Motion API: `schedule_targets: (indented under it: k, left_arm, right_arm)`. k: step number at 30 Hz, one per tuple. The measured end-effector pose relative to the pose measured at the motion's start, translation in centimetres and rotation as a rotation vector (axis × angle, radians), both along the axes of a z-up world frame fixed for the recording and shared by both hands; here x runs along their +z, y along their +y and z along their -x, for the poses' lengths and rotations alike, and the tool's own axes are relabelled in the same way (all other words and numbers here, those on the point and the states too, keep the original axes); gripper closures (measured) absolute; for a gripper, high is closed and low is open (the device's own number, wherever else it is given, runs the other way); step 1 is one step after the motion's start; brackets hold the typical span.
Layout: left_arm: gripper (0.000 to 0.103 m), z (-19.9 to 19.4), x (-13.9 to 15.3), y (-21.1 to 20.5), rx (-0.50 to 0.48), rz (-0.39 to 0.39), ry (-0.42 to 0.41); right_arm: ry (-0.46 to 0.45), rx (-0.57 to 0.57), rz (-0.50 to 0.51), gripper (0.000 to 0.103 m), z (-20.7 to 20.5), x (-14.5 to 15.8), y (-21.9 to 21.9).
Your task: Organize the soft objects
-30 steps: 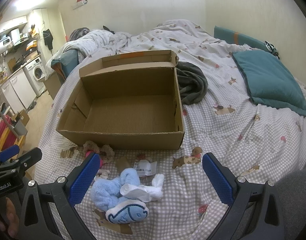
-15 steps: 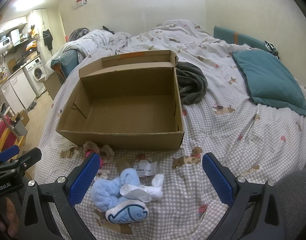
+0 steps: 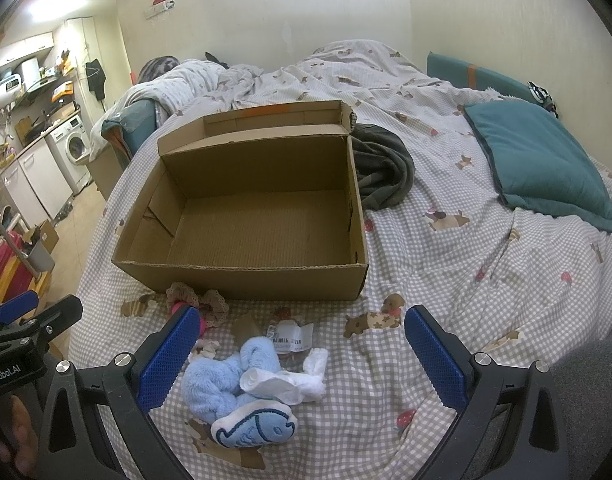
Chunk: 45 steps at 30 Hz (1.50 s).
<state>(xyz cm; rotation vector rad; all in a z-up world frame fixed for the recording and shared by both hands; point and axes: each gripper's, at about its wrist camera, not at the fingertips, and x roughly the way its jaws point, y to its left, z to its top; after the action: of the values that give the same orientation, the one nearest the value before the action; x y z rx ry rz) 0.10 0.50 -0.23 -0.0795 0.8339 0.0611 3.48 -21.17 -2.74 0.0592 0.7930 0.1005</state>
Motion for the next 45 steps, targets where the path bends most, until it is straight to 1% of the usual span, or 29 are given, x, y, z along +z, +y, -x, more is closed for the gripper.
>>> schedule_targets:
  k: [30,33,36,41,45]
  left_arm:
    - [0.001,-0.1,0.0,0.1,0.0,0.003,0.003]
    - [0.001,-0.3,-0.2,0.3,0.005,-0.001,0.019]
    - [0.001,-0.9,-0.3,0.8,0.012,0.003,0.052]
    - [0.001,-2.8,-0.4,2.3,0.044,0.036,0.144]
    - [0.001,-3.9,-0.9,2.2,0.04,0.005,0.203]
  right_arm:
    - [0.003,0.002,0.001,0.0,-0.1,0.1,0.2]
    - [0.001,-0.004,-0.001,0.0,-0.1,0.3,0.3]
    - [0.009,-0.005,-0.032,0.0,-0.2,0.7,-0.1]
    - [0.073,-0.022,-0.118,0.0,-1.3,1.0,-1.9]
    - [0.111,-0.045,-0.114,0.0,-2.0,0.7,-2.7]
